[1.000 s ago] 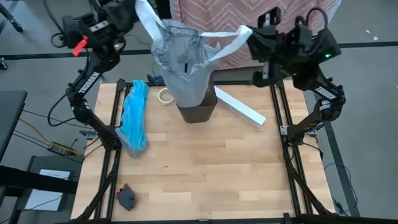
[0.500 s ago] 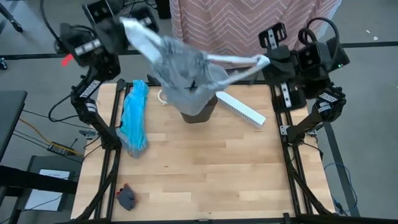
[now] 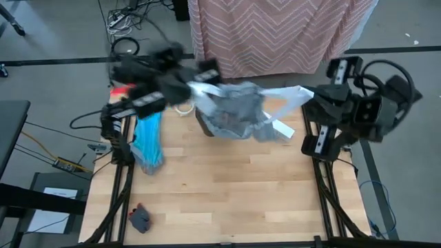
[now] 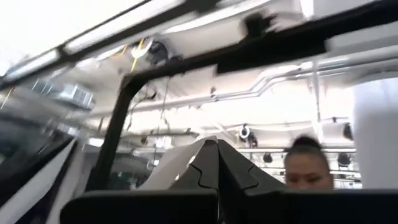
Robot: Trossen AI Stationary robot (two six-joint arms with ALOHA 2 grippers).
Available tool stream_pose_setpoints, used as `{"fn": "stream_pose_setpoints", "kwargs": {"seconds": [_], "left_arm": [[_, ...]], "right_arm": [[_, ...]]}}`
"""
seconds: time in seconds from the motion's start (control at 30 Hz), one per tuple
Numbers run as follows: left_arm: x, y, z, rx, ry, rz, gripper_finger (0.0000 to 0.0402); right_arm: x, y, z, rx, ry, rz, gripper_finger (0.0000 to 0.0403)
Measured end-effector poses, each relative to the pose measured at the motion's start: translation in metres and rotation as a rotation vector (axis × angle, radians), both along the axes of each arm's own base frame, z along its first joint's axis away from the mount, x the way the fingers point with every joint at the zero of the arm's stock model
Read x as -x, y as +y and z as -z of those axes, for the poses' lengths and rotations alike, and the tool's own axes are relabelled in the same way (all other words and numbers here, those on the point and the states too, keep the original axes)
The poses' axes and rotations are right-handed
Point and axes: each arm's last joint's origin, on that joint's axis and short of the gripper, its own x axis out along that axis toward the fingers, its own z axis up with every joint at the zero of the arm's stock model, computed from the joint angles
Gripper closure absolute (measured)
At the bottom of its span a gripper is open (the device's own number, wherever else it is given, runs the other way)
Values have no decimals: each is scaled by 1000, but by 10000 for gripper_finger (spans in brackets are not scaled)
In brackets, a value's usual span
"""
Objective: Place trash/remove bag and relplace
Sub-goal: Remove the trash bag from the trash bin
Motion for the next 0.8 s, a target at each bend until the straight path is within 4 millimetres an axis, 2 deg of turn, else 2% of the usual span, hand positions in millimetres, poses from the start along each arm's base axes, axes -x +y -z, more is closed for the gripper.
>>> {"fn": "stream_pose_setpoints", "kwargs": {"seconds": [0.2, 0.4, 0.57, 0.7, 0.8], "left_arm": [[-66, 2, 43, 89, 159, 28, 401], [-121, -9, 92, 195, 271, 171, 401], [-142, -10, 113, 295, 333, 181, 401], [-146, -12, 117, 303, 365, 206, 401], [-148, -12, 119, 245, 396, 191, 401]], "right_arm": [[11, 11, 2, -124, 120, 143, 403], [18, 14, 4, -179, 203, 252, 403], [28, 11, 0, -202, 241, 384, 403], [35, 4, -2, -223, 296, 495, 403], [35, 3, -1, -249, 351, 536, 403]]}}
